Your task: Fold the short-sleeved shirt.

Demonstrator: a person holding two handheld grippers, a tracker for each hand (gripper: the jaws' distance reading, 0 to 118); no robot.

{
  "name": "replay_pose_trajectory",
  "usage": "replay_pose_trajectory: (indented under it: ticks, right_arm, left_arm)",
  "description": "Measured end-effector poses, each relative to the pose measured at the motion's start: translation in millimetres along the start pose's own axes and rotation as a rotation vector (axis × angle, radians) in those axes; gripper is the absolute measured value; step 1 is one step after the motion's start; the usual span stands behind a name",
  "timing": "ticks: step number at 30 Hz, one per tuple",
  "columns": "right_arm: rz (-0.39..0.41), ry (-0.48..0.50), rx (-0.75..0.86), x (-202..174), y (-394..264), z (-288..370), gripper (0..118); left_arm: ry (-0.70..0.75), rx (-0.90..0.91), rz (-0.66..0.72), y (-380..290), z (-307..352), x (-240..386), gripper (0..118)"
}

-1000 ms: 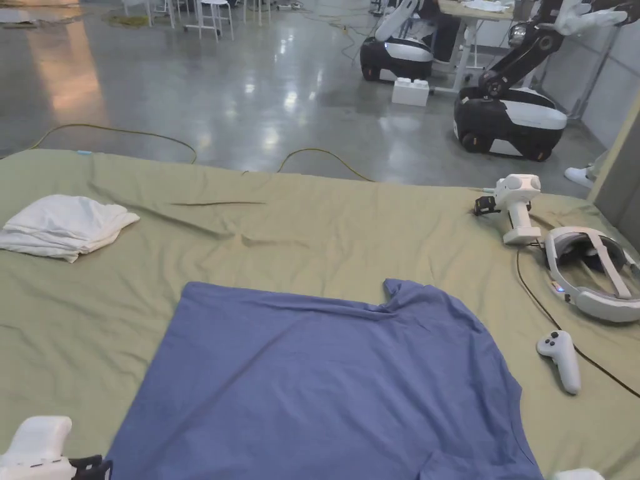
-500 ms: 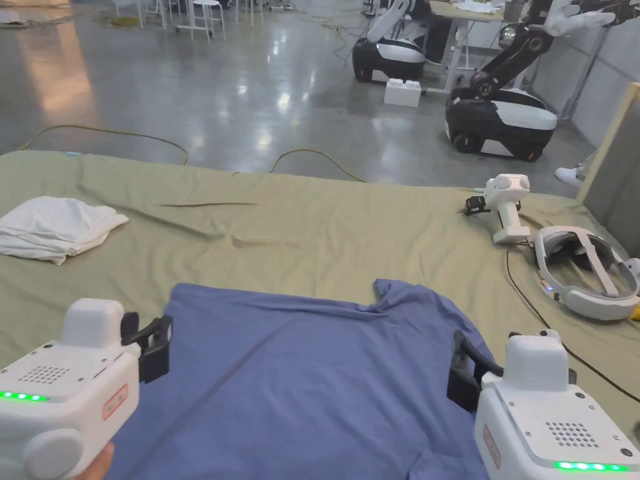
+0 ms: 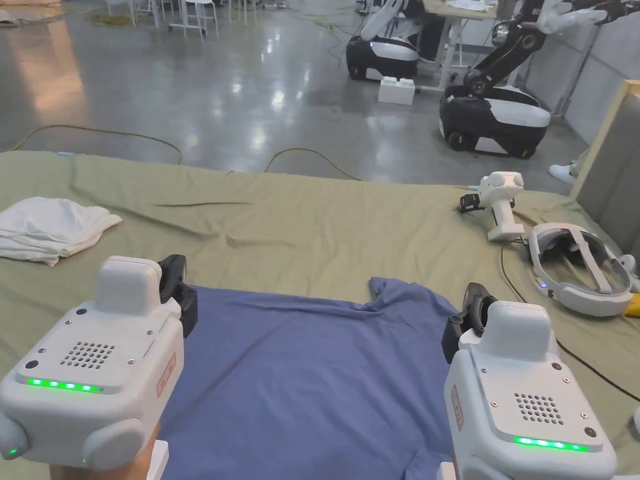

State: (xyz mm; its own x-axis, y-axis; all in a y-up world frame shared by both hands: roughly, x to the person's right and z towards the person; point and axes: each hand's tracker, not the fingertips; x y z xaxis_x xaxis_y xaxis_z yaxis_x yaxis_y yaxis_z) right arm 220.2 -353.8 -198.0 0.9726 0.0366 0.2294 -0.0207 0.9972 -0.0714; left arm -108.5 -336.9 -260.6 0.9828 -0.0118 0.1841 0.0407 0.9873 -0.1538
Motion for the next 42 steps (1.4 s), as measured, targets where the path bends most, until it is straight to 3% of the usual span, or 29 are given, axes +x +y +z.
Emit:
replay_pose_trajectory:
  ticks: [4,16,18,23,29,42]
  right_arm:
    - [0.026,0.025,-0.021,1,-6,-1,0]
    - [0.017,0.06,-0.173,2,-41,-7,0]
    - [0.008,0.059,-0.191,1,-45,-8,0]
    - [0.013,0.062,-0.212,2,-49,-9,0]
    - [0.016,0.051,-0.221,9,-49,-9,0]
    - [-0.001,0.019,-0.281,25,-62,-6,0]
  left_arm:
    - [-0.02,-0.158,0.002,-13,3,-32,2]
    - [-0.026,-0.944,0.16,-125,34,-125,3]
    - [-0.021,-1.012,0.191,-142,35,-131,11]
    - [0.057,-1.056,0.251,-169,21,-143,44]
    - [0.081,-1.094,0.27,-185,-2,-144,45]
    - [0.102,-1.105,0.104,-188,-20,-125,43]
